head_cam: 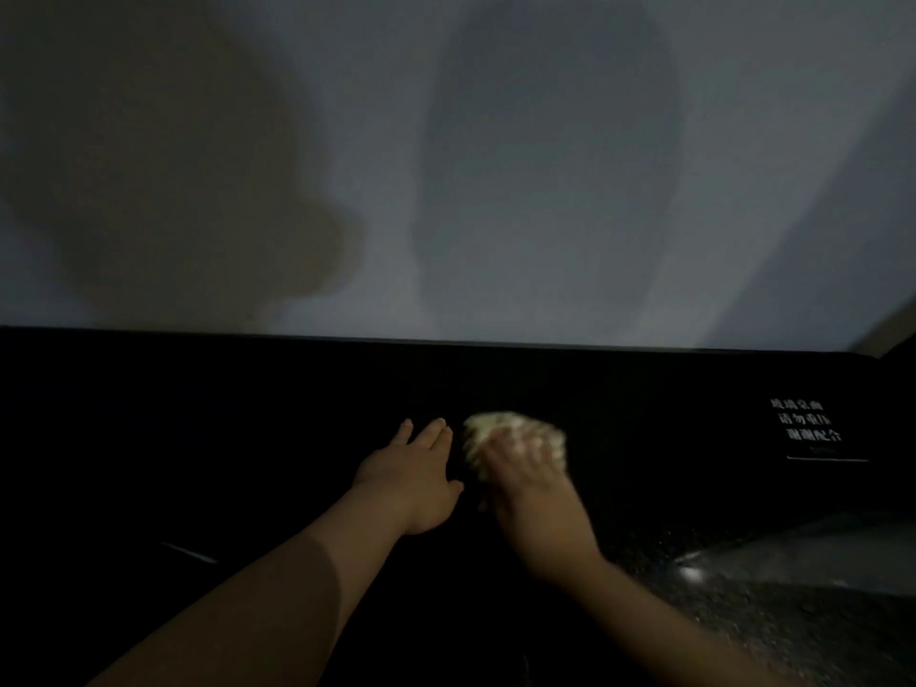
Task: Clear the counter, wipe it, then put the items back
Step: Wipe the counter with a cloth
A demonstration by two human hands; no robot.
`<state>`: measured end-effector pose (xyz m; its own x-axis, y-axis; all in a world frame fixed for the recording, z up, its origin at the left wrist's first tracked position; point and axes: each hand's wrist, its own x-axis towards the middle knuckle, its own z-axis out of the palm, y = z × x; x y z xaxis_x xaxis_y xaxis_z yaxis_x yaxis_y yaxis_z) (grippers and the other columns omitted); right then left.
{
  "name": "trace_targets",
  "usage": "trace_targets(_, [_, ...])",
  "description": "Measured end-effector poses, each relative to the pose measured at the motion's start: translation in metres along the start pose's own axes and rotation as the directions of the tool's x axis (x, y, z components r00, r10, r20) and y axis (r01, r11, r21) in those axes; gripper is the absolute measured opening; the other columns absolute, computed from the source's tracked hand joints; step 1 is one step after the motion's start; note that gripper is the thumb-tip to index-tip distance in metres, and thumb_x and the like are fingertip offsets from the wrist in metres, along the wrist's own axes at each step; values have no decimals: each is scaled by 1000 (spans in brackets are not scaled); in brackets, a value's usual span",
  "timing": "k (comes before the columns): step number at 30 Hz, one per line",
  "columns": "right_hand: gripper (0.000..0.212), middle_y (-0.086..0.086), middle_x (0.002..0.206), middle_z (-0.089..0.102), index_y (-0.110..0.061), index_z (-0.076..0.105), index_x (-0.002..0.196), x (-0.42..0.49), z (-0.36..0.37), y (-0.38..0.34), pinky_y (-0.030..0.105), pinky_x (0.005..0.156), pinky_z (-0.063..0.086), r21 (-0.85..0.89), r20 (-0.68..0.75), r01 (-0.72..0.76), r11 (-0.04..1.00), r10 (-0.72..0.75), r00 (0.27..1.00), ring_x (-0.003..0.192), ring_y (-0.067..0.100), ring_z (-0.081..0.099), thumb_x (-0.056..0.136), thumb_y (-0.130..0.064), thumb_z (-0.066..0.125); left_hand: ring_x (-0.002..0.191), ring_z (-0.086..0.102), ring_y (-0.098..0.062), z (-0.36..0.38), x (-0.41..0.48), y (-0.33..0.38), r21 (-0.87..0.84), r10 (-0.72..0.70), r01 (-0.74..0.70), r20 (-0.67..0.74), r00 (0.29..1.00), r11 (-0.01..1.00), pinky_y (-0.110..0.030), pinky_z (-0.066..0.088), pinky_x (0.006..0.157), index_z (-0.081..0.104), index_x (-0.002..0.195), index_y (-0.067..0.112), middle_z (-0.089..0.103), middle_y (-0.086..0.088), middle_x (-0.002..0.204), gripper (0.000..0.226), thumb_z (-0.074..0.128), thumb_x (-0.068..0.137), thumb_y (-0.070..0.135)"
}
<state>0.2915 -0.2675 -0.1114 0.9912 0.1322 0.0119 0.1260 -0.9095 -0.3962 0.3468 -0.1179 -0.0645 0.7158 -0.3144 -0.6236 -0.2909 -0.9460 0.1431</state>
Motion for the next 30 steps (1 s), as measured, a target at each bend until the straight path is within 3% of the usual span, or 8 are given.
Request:
trace_targets(3, [56, 9, 142, 48, -18, 50, 136, 14, -19, 39, 33, 116, 15, -83, 26, 149, 985, -147, 989, 133, 27, 42, 85, -41, 41, 147, -13, -21, -7, 2, -1, -20, 25, -25, 17, 1000, 999, -38, 12, 120, -7, 152, 20, -16, 8, 158, 66, 30, 101, 41])
trace_targets(9, [58, 11, 155, 24, -15, 29, 147, 69, -29, 76, 41, 118, 12, -33, -132, -558, 829, 550, 825, 141, 34, 19, 94, -31, 47, 147, -12, -22, -13, 4, -3, -55, 56, -55, 14, 998, 997, -34, 5, 119, -4, 152, 17, -13, 6, 159, 62, 30, 102, 33])
trace_targets(12, [60, 6, 158, 17, -20, 23, 149, 70, -8, 28, 39, 120, 5, -85, 17, -163, 983, 165, 986, 145, 29, 13, 94, -31, 46, 147, -11, -23, -17, 8, -3, -48, 58, -58, 10, 998, 997, -34, 6, 119, -2, 152, 17, -12, 6, 159, 63, 33, 102, 32])
trace_targets(16, [51, 11, 146, 41, -15, 48, 137, 82, -38, 62, 34, 115, 18, -49, 34, 210, 977, -208, 977, 136, 29, 38, 91, -36, 50, 147, -11, -20, -17, 10, -5, -113, 46, -46, -4, 999, 993, -35, 8, 120, 0, 152, 21, -13, 6, 159, 70, 41, 98, 38])
trace_targets(18, [50, 12, 145, 42, -18, 49, 135, 90, -50, 107, 36, 114, 20, -24, -46, -92, 995, 91, 995, 134, 31, 37, 89, -38, 55, 147, -9, -17, -16, 8, -7, -144, 31, -34, -23, 999, 989, -33, 9, 120, 2, 152, 21, -12, 4, 159, 70, 42, 98, 39])
trace_targets(22, [58, 13, 154, 25, -17, 30, 145, 94, -38, 101, 46, 116, 8, -77, -165, -581, 810, 565, 809, 141, 35, 19, 94, -37, 46, 147, -5, -18, -21, 10, -9, -93, 43, -46, -31, 999, 995, -32, 11, 119, 5, 152, 18, -9, 0, 160, 67, 40, 98, 38])
trace_targets(26, [64, 11, 157, 16, -19, 18, 150, 91, 3, 13, 44, 119, 5, -134, 23, -119, 984, 123, 992, 143, 32, 13, 95, -37, 44, 148, 0, -20, -26, 13, -10, -78, 54, -55, -21, 998, 995, -33, 14, 119, 9, 152, 14, -5, -2, 160, 67, 43, 97, 34])
trace_targets(30, [56, 1, 159, 14, -25, 18, 150, 82, -13, 20, 30, 117, -1, -162, 188, 166, 973, -134, 973, 147, 21, 9, 98, -43, 29, 147, -10, -19, -16, 11, -15, -80, 73, -74, -16, 997, 994, -34, 6, 120, 1, 152, 14, -13, 0, 159, 73, 44, 97, 33])
